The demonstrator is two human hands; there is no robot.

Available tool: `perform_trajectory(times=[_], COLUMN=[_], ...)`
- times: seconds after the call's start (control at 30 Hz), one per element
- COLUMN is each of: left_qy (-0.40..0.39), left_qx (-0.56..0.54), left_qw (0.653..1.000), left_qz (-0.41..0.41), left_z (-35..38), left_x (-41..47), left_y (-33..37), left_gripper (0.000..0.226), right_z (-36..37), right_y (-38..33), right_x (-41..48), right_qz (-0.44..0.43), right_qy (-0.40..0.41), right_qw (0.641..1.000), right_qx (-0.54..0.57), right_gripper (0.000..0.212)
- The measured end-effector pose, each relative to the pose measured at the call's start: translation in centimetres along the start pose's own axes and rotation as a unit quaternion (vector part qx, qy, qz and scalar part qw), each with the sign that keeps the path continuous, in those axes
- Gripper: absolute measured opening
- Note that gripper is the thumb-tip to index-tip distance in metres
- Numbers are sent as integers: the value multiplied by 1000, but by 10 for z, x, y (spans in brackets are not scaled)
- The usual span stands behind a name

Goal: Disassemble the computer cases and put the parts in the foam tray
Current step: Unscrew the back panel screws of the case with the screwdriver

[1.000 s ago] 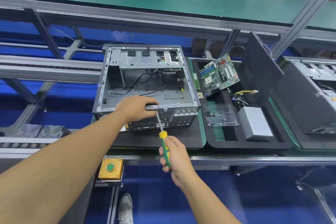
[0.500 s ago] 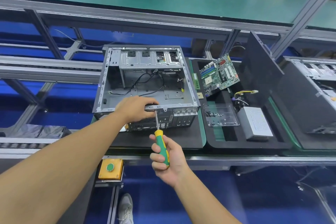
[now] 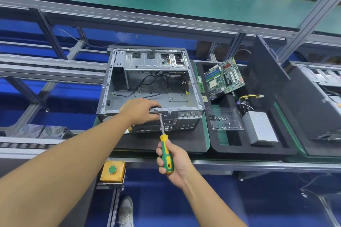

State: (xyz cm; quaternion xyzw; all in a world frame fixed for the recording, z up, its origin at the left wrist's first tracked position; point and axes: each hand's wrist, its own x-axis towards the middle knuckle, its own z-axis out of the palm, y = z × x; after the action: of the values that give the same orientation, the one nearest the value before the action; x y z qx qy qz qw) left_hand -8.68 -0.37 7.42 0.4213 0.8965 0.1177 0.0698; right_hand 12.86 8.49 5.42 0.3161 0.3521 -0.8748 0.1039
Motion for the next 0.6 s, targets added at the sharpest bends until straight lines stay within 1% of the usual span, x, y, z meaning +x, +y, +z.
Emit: perform_trajectory(times=[0.07, 0.1, 0.13, 0.2, 0.23, 0.27, 0.3, 0.37, 0.47, 0.53, 0.6], left_qy=[0, -2, -4, -6, -7, -6, -4, -1, 0, 2, 0], left_qx=[3, 3, 4, 6, 4, 2, 0, -5, -4, 1, 3], left_qw=[1000, 1000, 1000, 1000, 1000, 1000, 1000, 1000, 1000, 1000, 1000], left_qz=[-2, -5, -6, -4, -3, -2, 0, 1, -2, -3, -4], left_z=[0, 0, 0, -1, -1, -1, -1, -1, -1, -2, -2], left_x=[0, 0, 0, 0, 0, 0, 0, 0, -1, -2, -2], left_y=[0, 0, 0, 1, 1, 2, 1, 1, 1, 2, 1], left_gripper=[41, 41, 41, 42, 42, 42, 42, 42, 42, 41, 40], right_z=[6, 9, 11, 8, 5, 2, 0, 0, 0, 0, -1], right_y=[4, 5, 5, 3, 0, -3, -6, -11, -14, -15, -15], right_x=[1, 1, 1, -1, -3, -6, -8, -10, -9, -11, -15], right_qz=[-48, -74, -101, -147, -153, -141, -113, -45, 34, 81, 95], right_qy=[70, 100, 124, 161, 164, 151, 125, 74, 18, -51, -106], right_qw=[993, 984, 971, 929, 911, 905, 910, 938, 979, 987, 986], right_qx=[-78, -127, -180, -298, -346, -373, -378, -336, -201, -130, -86], right_gripper=[22, 20, 18, 16, 15, 13, 13, 19, 34, 41, 42])
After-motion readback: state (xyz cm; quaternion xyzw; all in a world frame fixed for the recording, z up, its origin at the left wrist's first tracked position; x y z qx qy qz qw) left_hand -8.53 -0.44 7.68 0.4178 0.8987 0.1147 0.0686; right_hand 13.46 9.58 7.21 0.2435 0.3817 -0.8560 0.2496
